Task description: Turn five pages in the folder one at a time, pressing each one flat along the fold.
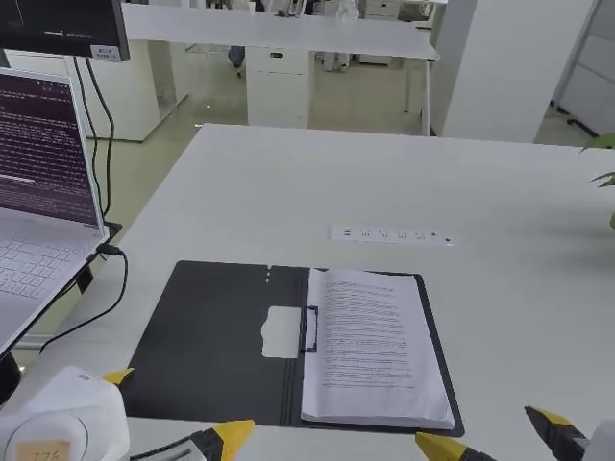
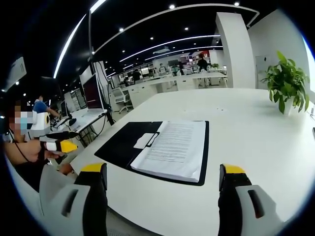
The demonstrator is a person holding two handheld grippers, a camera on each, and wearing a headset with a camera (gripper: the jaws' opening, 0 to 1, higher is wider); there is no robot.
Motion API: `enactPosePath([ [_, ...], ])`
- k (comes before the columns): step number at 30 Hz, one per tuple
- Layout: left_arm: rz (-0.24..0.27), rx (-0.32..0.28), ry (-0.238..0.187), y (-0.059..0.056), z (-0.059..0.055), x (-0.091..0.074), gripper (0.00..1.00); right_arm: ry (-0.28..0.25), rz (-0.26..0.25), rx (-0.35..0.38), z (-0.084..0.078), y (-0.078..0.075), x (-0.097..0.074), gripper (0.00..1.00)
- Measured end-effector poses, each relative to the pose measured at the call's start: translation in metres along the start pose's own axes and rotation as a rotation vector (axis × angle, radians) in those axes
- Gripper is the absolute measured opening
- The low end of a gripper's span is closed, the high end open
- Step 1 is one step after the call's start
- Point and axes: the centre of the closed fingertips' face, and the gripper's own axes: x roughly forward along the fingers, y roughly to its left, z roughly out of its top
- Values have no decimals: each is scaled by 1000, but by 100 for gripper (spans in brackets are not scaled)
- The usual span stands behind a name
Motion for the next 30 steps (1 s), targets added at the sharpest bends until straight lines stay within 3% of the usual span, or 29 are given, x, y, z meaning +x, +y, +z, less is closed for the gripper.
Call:
enactPosePath([
  [20,-23,17,13,-7,0,6,92,6,4,7,-4,0,0,92],
  [30,-85,67,27,-23,6,30,92,-3,-2,12,-3,-2,-1,92],
])
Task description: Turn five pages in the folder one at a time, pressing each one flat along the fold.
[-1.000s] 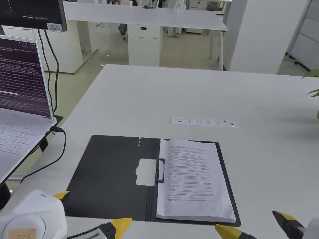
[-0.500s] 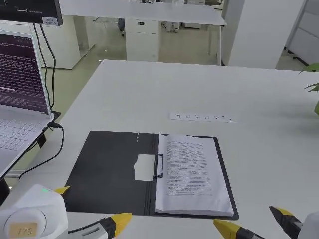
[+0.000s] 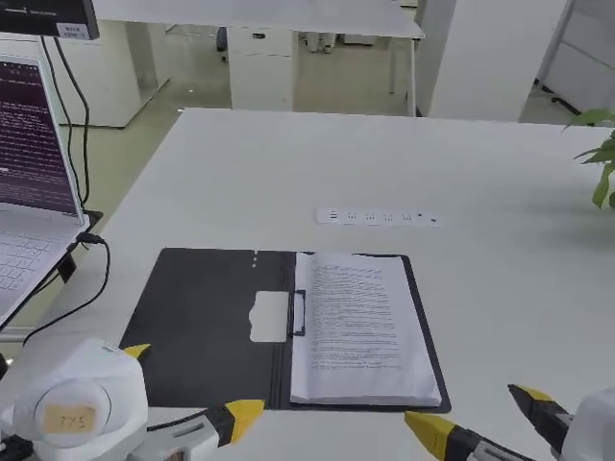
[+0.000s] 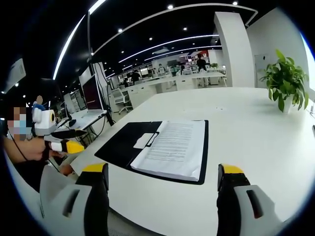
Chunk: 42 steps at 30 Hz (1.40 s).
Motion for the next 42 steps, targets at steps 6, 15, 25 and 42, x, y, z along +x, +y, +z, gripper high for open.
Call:
enactPosePath([
  [6,-40,28,11,-11,3,15,92,-4,-7,5,2,-2,-1,91],
  [15,-100,58,27,-29,5,38,91,-7,-24,9,1,-7,-3,91],
  [25,-167,92,46,-52,7,68,89,-14,-36,20,1,-8,-5,90],
  [42,-273,147,66,-90,7,113,86,-15,-54,28,-3,-11,-6,89],
])
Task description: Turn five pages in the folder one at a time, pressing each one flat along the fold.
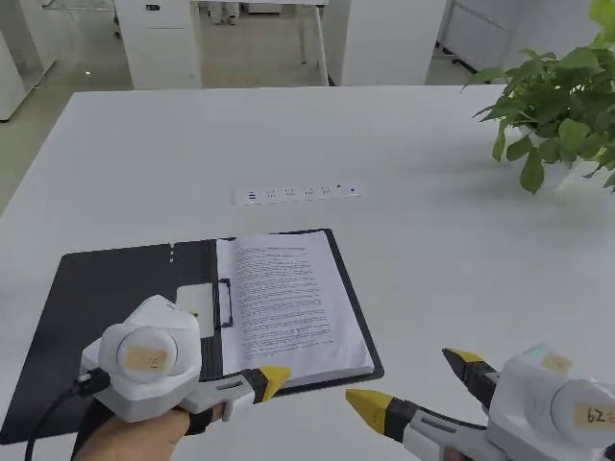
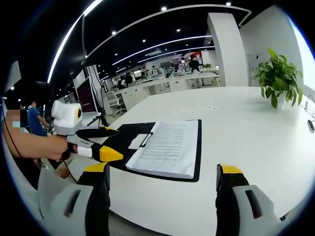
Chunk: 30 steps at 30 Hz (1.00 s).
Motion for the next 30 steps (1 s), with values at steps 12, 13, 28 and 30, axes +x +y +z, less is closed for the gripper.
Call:
enactPosePath([
  [12,-67,14,17,-23,-5,46,82,-2,-11,3,-2,0,-1,88],
  [13,-70,12,16,-24,-5,49,82,-1,-13,0,-2,-1,-1,88],
  [28,-65,-11,21,-31,-11,90,78,-11,-40,8,1,-5,-3,88],
  [30,-57,-17,25,-31,-13,95,78,-15,-41,9,3,-5,-2,88],
])
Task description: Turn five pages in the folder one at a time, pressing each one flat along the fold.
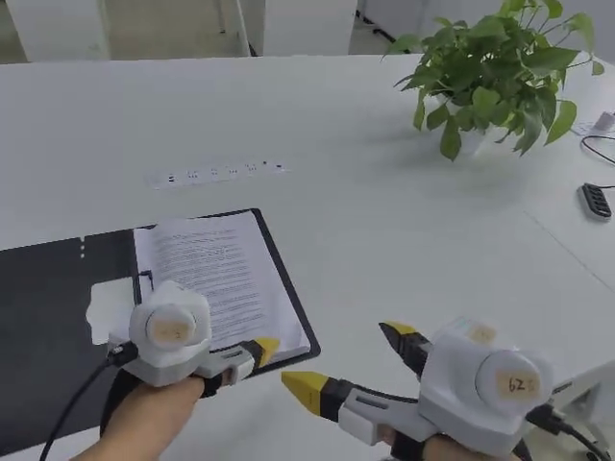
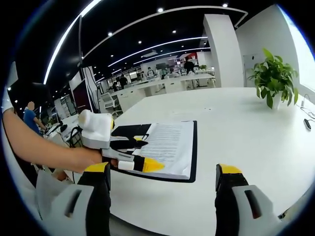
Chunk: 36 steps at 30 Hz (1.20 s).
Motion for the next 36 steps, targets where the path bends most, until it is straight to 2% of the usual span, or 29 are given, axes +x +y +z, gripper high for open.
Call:
enactPosePath([
  [9,28,-38,-8,0,-5,23,72,8,-4,1,0,0,7,88],
  [13,42,-47,13,0,-13,31,70,15,-5,-2,0,0,9,88],
  [20,87,-55,19,5,-18,38,64,17,-10,2,1,-2,11,87],
  [21,94,-45,23,6,-19,38,63,18,-11,1,1,-3,12,87],
  [24,101,45,36,5,-26,39,63,23,-7,6,0,-3,15,86],
  [27,98,51,24,1,-29,39,63,29,-2,10,-1,-3,18,86],
  [36,87,68,-5,1,-29,40,59,46,10,20,-5,1,30,85],
])
